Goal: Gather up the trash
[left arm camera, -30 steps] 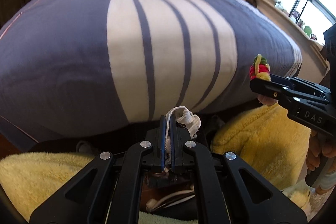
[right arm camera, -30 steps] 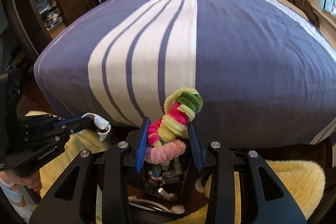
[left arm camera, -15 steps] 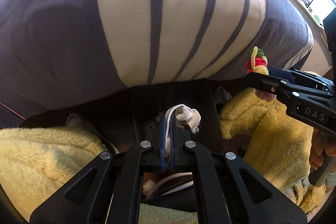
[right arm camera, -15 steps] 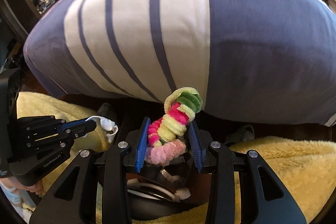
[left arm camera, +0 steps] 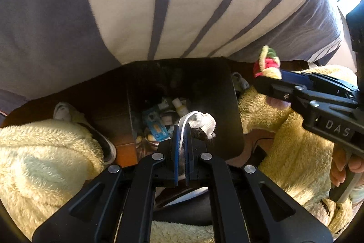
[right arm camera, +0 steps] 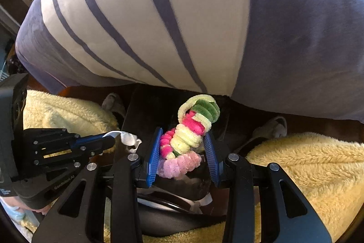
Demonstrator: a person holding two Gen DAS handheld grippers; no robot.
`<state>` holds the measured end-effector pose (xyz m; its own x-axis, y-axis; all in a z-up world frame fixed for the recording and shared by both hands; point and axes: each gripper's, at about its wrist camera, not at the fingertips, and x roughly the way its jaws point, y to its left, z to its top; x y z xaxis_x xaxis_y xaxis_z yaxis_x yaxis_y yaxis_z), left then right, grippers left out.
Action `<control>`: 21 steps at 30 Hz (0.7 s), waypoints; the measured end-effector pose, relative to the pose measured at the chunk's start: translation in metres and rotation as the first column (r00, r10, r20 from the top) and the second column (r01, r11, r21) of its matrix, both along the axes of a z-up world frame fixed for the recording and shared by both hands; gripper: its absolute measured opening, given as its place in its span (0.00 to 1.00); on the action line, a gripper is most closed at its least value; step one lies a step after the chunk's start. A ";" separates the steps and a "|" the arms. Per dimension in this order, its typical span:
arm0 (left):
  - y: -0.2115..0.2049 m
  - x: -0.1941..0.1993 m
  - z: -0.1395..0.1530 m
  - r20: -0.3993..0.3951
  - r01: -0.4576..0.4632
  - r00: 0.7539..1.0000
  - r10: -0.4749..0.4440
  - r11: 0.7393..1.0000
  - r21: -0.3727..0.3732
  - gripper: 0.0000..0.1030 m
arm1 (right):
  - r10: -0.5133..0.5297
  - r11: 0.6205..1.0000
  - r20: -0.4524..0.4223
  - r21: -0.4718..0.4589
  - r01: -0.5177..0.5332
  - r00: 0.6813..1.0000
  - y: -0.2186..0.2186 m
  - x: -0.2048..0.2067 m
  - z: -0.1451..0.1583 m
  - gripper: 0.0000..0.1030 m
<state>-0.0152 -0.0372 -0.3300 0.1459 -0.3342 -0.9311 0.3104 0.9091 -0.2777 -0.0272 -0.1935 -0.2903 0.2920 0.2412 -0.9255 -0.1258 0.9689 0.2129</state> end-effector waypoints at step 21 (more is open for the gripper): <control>0.001 -0.002 0.020 0.055 -0.012 0.998 0.009 0.999 0.048 0.55 | -0.044 0.998 0.020 0.044 0.043 0.999 -0.009 0.002 0.015 0.76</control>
<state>-0.0177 -0.0365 -0.3105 0.2001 -0.2876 -0.9366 0.3142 0.9243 -0.2167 -0.0252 -0.2026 -0.2749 0.3218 0.2680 -0.9081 -0.0889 0.9634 0.2528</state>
